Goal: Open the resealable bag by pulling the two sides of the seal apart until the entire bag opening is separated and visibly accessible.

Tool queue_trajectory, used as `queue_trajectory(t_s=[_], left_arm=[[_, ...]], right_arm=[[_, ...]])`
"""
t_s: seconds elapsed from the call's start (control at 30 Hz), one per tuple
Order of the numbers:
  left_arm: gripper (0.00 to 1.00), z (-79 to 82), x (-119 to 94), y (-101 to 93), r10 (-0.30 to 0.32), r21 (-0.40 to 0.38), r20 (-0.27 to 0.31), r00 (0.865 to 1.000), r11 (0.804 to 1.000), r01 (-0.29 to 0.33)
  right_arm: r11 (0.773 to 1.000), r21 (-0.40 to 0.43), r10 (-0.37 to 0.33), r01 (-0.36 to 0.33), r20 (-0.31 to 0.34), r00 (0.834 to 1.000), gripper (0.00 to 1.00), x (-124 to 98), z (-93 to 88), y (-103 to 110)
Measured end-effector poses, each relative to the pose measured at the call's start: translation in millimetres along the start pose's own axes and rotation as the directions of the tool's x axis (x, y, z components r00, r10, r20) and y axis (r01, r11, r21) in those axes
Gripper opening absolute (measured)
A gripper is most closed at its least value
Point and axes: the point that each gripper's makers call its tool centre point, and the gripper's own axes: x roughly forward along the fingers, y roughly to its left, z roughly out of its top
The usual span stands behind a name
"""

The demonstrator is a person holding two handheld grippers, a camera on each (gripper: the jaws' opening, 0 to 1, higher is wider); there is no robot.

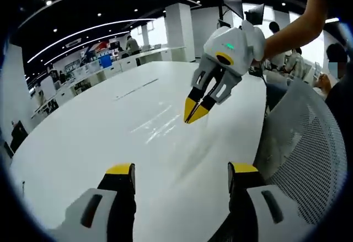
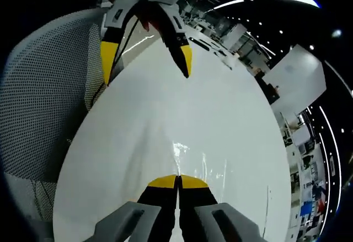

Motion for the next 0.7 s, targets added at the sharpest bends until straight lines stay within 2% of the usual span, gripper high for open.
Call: queue_trajectory(t_s=[0.1, 0.43, 0.6, 0.7], left_arm=[[0.78, 0.6, 0.3, 6.1, 0.017, 0.001, -0.010, 1.000, 1.000, -0.017], [0.77, -4.0, 2.9, 4.8, 0.010, -0.007, -0.041, 0.999, 1.000, -0.011], [0.78, -3.9, 2.4, 0.5, 0.004, -0.015, -0.035, 0.999, 1.000, -0.005], [0.79, -0.9, 1.6, -0.3, 0.003, -0.029, -0.014, 1.000, 1.000, -0.004]], right_arm=[[0.999, -0.034, 0.007, -0.007, 0.002, 1.000, 0.00, 3.2, -0.4, -1.7], [0.999, -0.039, 0.005, -0.006, -0.025, 1.000, 0.00, 11.9, -9.3, -6.2], [1.000, 0.007, 0.005, -0.005, -0.033, 0.999, 0.00, 15.4, -9.2, -3.8], [0.993, 0.112, 0.037, -0.034, -0.023, 0.999, 0.03, 19.1, -8.1, 5.3]])
